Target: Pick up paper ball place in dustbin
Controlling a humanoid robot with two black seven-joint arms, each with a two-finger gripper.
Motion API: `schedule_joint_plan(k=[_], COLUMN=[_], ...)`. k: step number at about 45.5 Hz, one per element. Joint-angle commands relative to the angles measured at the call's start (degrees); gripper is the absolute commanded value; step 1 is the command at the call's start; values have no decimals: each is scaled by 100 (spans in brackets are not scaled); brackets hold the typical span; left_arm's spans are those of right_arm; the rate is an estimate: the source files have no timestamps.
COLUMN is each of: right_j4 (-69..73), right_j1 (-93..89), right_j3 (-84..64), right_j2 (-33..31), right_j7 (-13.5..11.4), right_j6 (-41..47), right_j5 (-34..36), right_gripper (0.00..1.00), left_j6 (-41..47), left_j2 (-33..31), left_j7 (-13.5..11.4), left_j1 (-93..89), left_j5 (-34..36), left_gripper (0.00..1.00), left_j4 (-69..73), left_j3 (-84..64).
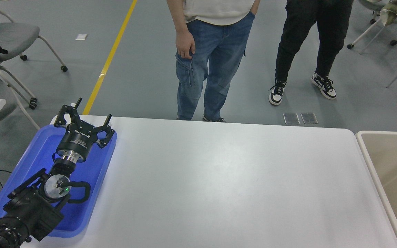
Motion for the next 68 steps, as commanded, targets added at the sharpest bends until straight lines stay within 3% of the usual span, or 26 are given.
schedule_joint_plan(k=[1, 5, 6, 11, 16, 17, 50, 68], right_j4=[-57, -57, -57, -57, -57, -57, 66, 786], right_j1=[-226, -218, -218, -218, -191, -183, 406, 1540], right_j3=[116, 134, 125, 116, 125, 116, 291, 3559], right_j2=[111, 111, 111, 111, 111, 111, 199, 226], right_j7=[-93, -93, -93, -93, -85, -85, -85, -32], right_j6=[-240, -284, -310, -442, -627, -662, -583, -583], right_j5=[123, 123, 123, 132, 132, 132, 149, 149], right_gripper=[0, 0, 5, 53, 96, 100, 100, 100], left_j6=[0, 0, 0, 0, 0, 0, 0, 0], left_j2=[0, 0, 0, 0, 0, 0, 0, 0], left_j7=[-2, -2, -2, 7, 7, -2, -2, -2], left_j1=[0, 0, 0, 0, 0, 0, 0, 0], left_j5=[0, 0, 0, 0, 0, 0, 0, 0], left_gripper=[100, 100, 100, 100, 100, 100, 100, 100], left_j4=[0, 0, 0, 0, 0, 0, 0, 0], left_j3=[-1, -1, -1, 8, -1, -1, -1, -1])
